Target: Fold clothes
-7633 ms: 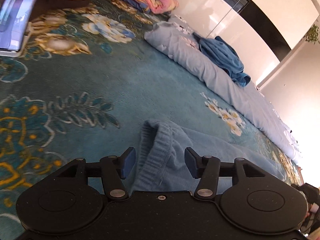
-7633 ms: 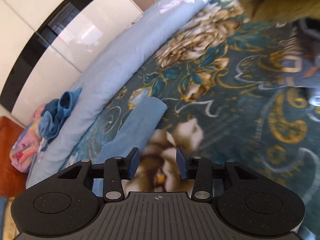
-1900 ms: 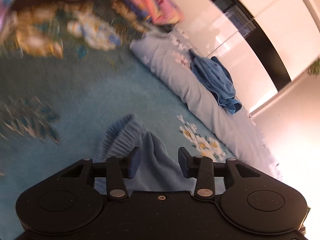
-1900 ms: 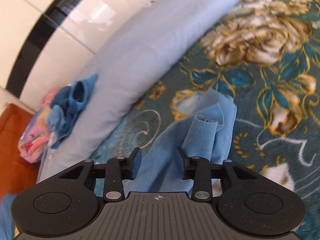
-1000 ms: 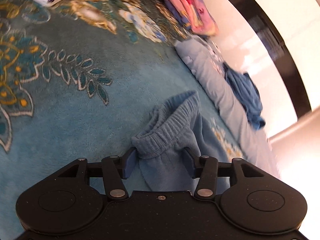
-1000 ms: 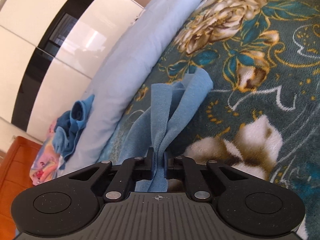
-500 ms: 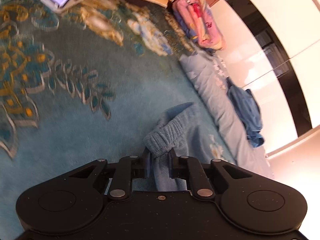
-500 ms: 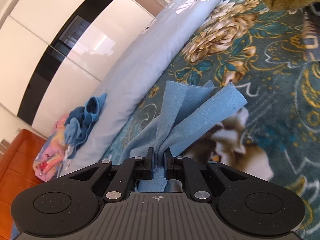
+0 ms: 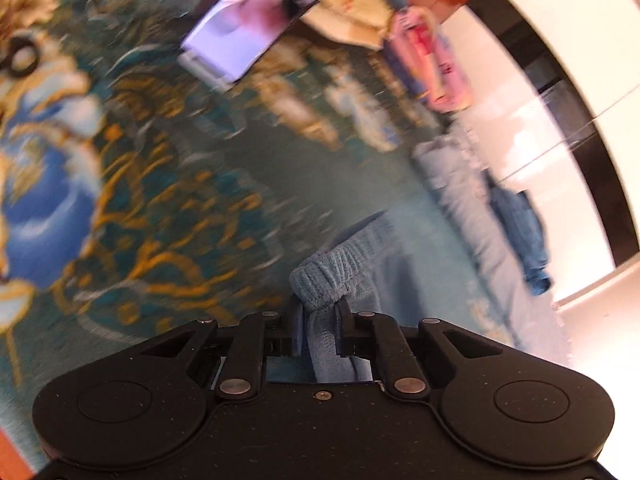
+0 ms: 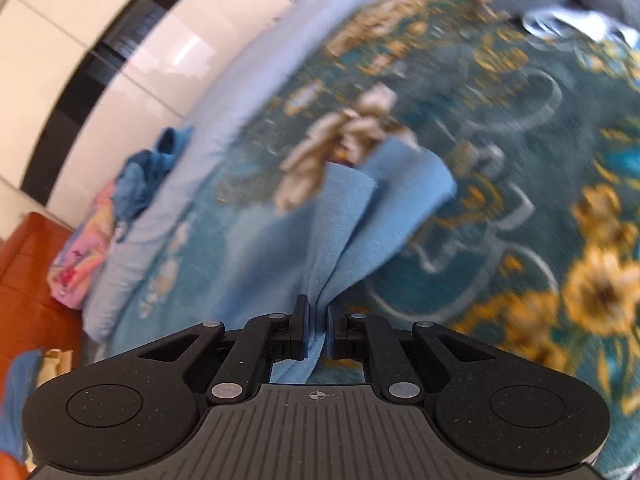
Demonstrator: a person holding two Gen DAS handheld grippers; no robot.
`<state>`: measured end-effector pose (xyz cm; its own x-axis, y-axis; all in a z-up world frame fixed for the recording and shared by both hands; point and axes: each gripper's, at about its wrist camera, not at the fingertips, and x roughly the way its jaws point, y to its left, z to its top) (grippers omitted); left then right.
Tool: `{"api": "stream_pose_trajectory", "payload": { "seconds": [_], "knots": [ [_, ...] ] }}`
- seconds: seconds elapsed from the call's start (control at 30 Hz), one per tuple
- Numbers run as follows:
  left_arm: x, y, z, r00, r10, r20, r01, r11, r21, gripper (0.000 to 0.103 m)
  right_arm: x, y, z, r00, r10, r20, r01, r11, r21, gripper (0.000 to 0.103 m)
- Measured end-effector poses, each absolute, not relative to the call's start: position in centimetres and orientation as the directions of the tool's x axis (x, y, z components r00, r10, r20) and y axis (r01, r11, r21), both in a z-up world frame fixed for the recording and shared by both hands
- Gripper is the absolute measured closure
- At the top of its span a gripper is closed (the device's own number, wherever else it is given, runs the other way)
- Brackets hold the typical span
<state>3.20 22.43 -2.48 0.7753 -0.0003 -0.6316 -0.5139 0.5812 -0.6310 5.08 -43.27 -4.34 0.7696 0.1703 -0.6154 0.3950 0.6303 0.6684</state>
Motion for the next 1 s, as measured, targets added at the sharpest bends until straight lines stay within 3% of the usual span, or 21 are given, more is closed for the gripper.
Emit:
{"api": "stream_pose_trajectory", "payload": {
  "seconds": [0.2, 0.4, 0.47, 0.57, 1.0],
  "knots": [
    [2.5, 23.0, -2.3, 0.772, -0.013, -0.636, -0.504, 0.597, -0.624, 0.082, 3.7, -43.8, -3.5, 0.759, 0.133, -0.638, 0.425, 0.641, 0.639, 0.092],
    [2.5, 22.7, 0.2, 0.772, 0.096, -0.628, -0.478, 0.739, -0.474, 0.061, 1.7, -45.6, -1.6, 0.785, 0.040, -0.618, 0.434, 0.677, 0.595, 0.088],
    [2.7, 22.4, 1.1, 0.784, 0.134, -0.606, -0.462, 0.778, -0.426, 0.055, 1.2, -46.5, -1.1, 0.798, 0.023, -0.602, 0.430, 0.678, 0.597, 0.076],
    [3.3, 22.2, 1.7, 0.814, 0.126, -0.567, -0.414, 0.811, -0.414, 0.047, 2.1, -47.1, -0.8, 0.796, 0.023, -0.604, 0.434, 0.675, 0.597, 0.072],
    [4.1, 21.9, 1.1, 0.797, 0.076, -0.600, -0.420, 0.784, -0.458, 0.043, 5.7, -45.1, -2.9, 0.770, 0.115, -0.628, 0.413, 0.660, 0.627, 0.070]
  ]
}}
